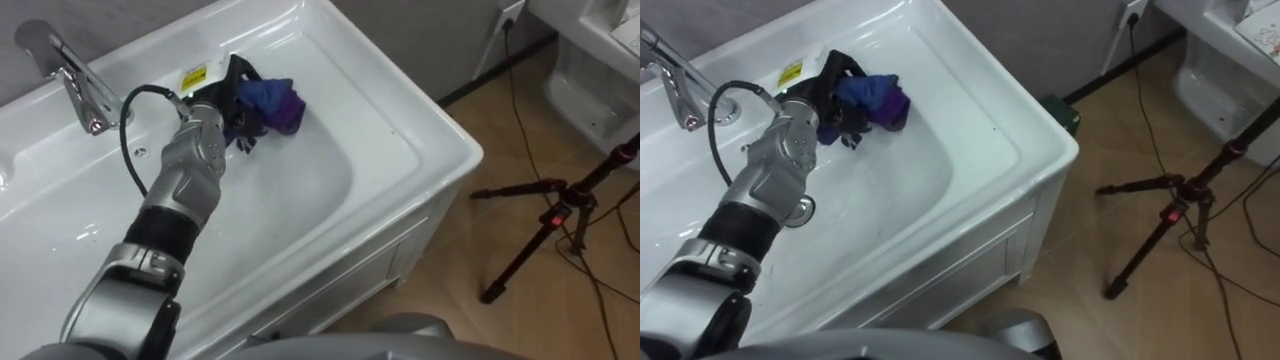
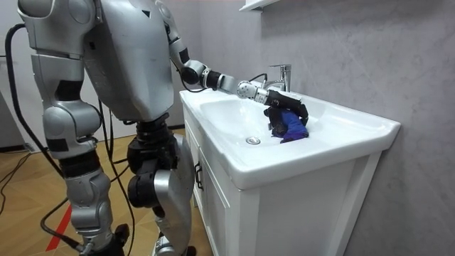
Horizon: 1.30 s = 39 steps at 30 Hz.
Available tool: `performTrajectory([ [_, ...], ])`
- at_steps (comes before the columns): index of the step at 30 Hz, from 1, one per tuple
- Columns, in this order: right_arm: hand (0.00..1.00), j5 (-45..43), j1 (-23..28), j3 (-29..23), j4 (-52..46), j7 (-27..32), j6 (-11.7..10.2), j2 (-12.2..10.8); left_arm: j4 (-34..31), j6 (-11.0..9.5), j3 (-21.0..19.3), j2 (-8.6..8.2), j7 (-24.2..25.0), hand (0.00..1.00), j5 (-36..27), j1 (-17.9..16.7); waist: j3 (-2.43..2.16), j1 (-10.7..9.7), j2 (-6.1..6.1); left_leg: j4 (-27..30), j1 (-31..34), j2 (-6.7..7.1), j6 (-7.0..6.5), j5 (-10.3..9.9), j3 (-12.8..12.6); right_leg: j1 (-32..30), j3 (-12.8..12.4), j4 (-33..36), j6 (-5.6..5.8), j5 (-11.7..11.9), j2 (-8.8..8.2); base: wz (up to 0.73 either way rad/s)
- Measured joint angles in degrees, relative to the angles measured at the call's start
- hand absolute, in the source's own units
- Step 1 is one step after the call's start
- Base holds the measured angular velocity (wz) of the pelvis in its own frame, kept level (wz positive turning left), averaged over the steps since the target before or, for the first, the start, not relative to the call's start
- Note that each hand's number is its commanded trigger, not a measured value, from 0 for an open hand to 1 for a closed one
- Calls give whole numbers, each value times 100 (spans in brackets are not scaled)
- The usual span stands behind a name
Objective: Wipe basin
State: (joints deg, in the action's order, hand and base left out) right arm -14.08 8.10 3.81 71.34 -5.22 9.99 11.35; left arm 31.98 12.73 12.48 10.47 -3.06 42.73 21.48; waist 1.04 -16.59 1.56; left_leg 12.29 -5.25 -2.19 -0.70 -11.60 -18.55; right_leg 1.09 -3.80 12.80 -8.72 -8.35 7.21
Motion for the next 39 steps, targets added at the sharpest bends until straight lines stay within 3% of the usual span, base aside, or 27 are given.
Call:
performTrajectory([
  [2,0,7,-5,-2,-23,-55,3,17,282,-176,1,45,-5,100,19,25,-14,102,-4,10,-8,-6,0,0,1,11,-4,-8,-4,1,2,-7],
  [4,0,9,-4,-7,-71,-57,11,12,489,-225,1,47,4,100,16,24,-15,147,-8,9,-27,-8,0,0,8,26,-5,-8,-8,4,4,-4],
  [10,0,13,89,-64,-253,-49,83,-32,1253,-196,-205,46,215,100,83,3,-32,283,-38,-90,-160,1,35,22,5,93,-46,8,-30,-10,27,-2],
  [19,0,-31,137,-302,-252,12,151,-12,1759,-324,-584,97,194,100,324,-201,-61,485,-24,-97,-221,-21,74,46,3,150,-85,-7,-69,10,63,-3],
  [24,0,-188,205,-530,-268,105,184,-10,2090,-324,-859,161,118,100,704,-370,-126,588,16,-66,-249,-23,105,65,17,193,-96,-16,-68,5,86,-3],
  [26,0,-203,214,-579,-270,175,185,7,2219,-316,-1043,224,97,100,939,-426,-135,616,30,-65,-240,-19,132,83,180,202,-86,-17,-70,5,96,0],
  [29,0,-170,218,-741,-265,231,197,0,2249,-289,-1365,317,82,100,990,-587,-144,620,45,-64,-232,-20,143,91,343,204,-74,-14,-87,1,112,0],
  [34,0,-178,264,-1014,-257,289,214,13,2268,-283,-1681,401,63,100,1165,-715,-148,695,103,-68,-225,-31,143,90,345,203,-79,-25,-108,-9,129,-1],
  [39,0,-226,263,-1043,-255,320,266,38,2282,-268,-1689,469,-28,100,1452,-763,-169,784,180,-70,-210,-22,143,90,376,200,-43,-26,-164,0,128,4],
])
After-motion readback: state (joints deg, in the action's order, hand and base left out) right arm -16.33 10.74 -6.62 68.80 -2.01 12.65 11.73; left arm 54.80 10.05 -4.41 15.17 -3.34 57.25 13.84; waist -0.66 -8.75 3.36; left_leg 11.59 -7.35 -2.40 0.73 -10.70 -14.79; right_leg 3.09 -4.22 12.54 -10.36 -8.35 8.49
